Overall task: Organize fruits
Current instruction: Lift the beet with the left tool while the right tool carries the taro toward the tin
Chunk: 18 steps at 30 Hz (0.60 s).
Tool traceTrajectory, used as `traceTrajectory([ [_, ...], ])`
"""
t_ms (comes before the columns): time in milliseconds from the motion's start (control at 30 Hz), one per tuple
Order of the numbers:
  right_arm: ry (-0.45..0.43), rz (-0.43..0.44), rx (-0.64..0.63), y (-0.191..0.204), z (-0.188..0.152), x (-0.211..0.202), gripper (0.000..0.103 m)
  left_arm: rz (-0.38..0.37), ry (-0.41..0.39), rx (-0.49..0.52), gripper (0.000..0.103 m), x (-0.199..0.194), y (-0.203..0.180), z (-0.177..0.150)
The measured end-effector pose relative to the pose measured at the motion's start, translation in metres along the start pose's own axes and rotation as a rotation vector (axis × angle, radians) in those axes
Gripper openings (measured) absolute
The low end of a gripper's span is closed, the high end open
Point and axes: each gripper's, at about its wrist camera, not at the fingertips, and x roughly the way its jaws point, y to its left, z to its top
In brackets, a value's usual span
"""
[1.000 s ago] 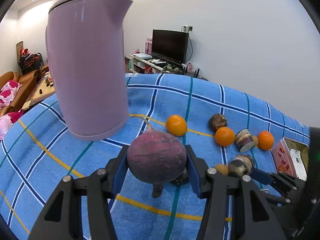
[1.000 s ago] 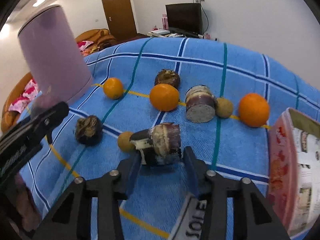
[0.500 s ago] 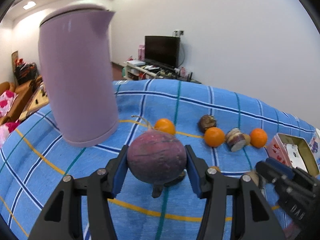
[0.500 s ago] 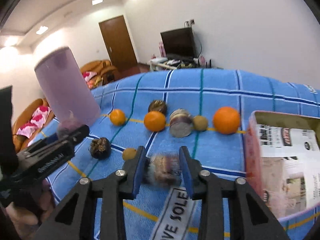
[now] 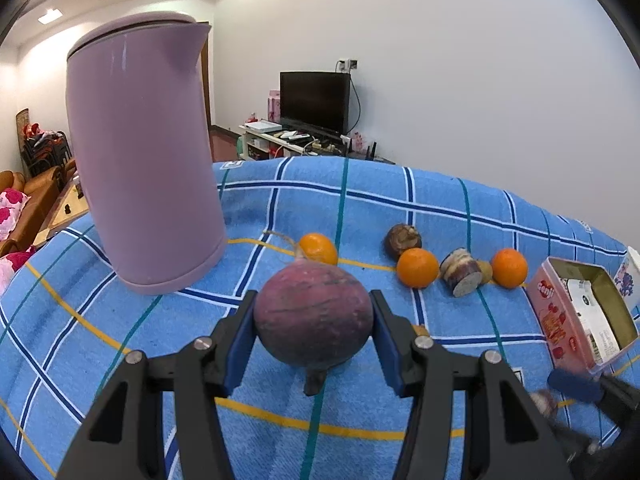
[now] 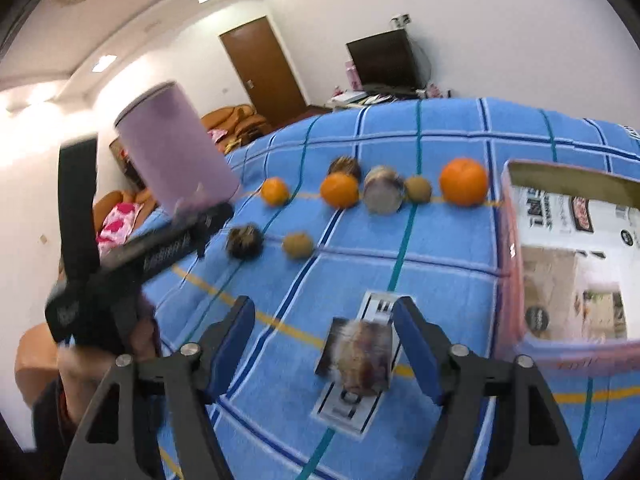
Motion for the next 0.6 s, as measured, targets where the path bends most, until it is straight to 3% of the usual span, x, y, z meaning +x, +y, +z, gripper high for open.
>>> traceTrajectory([
  [233, 0.108, -0.147, -0.046, 0.002, -0.012, 0.025, 0.073, -0.003, 0.009, -0.01, 0.056, 0.001, 0.002, -0.002],
  [267, 0.115, -0.152, -0.047, 0.001, -0.012, 0.025, 0.071, -0.003, 0.008, -0.009, 0.056, 0.001, 0.002, -0.001],
  [333, 0.093, -0.162, -0.073, 0.004, -0.013, 0.021, 0.046, -0.002, 0.003, -0.003, 0.056, 0.001, 0.001, -0.001],
  [533, 0.094, -0.159, -0.069, 0.0, -0.015, 0.018, 0.044, -0.001, 0.004, 0.014, 0.056, 0.001, -0.004, -0.003],
  [600, 0.044, -0.152, -0.063, -0.001, -0.012, 0.011, 0.044, 0.001, 0.001, 0.022, 0.056, 0.001, -0.006, -0.003],
])
